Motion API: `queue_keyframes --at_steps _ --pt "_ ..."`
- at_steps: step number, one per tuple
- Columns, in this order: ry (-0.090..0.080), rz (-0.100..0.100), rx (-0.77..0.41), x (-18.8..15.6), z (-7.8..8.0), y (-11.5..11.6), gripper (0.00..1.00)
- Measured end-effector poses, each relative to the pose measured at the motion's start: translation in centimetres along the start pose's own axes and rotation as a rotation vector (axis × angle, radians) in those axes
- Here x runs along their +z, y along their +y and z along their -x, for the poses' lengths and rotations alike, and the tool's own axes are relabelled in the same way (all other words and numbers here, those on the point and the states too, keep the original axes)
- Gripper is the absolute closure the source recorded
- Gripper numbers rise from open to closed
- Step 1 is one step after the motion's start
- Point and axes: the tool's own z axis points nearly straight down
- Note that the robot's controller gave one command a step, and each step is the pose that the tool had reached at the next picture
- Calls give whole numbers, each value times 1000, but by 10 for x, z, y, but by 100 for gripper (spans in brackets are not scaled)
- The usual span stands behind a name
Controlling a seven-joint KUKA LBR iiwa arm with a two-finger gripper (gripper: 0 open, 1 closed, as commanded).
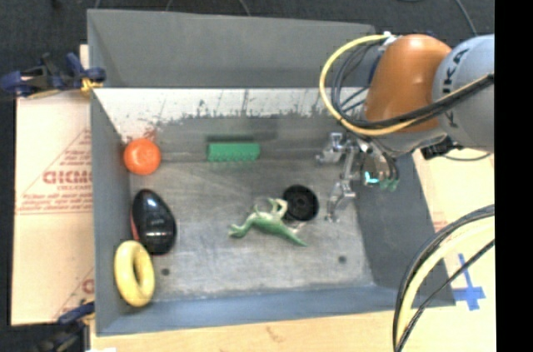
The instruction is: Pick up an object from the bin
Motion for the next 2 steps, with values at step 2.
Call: queue_keyframes --at_steps 2 --pt "-8 -1 -3 -4 2 1 0"
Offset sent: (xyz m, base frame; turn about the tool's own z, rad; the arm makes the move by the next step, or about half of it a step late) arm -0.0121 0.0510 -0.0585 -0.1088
